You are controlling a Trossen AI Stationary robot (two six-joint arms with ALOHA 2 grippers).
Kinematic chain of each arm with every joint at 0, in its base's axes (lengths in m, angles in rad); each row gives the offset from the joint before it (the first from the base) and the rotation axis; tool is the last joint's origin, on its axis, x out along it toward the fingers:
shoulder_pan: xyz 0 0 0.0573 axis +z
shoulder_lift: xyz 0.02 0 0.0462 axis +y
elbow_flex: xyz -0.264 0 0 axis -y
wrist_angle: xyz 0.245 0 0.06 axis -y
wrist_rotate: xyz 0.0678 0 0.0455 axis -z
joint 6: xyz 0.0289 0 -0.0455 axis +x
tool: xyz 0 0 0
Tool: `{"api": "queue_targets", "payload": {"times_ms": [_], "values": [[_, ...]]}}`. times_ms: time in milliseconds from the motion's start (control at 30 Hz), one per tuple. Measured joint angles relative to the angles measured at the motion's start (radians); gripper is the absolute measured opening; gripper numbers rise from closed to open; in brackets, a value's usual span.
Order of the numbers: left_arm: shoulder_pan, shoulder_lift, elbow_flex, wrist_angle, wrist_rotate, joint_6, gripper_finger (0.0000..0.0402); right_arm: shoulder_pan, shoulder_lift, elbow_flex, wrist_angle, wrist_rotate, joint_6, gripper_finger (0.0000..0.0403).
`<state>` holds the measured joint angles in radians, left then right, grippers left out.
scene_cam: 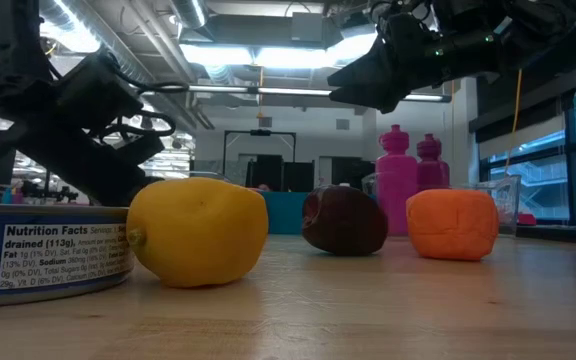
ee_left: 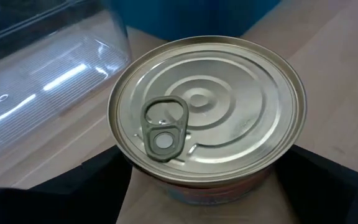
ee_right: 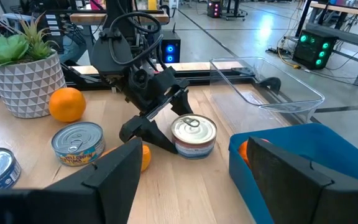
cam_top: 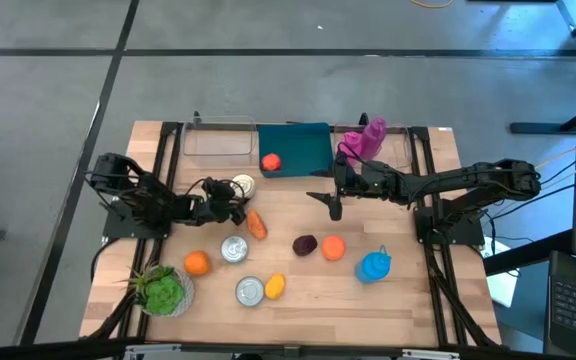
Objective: Pick & Place Food Item
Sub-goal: Put the top blue pink tuna can into the left transparent bin
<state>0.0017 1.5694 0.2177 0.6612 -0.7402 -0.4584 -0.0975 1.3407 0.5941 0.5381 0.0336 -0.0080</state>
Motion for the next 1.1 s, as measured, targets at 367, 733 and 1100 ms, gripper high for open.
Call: {"api": "queue_targets", "payload": {"times_ms": [367, 733, 1100], "values": [[0.003, 0.001, 0.0, 0.013, -0.112, -0.005, 0.0358, 0.0, 0.0, 0.0, 0.0, 0.0, 0.0, 0.0288], [0.003, 0.001, 0.0, 0.016, -0.11, -0.001, 0.0358, 0.0, 0.0, 0.0, 0.0, 0.0, 0.0, 0.0288], [0.003, 0.0, 0.0, 0.016, -0.114, 0.0, 0.0318, 0.0, 0.0, 0.0, 0.0, 0.0, 0.0, 0.0288]]}}
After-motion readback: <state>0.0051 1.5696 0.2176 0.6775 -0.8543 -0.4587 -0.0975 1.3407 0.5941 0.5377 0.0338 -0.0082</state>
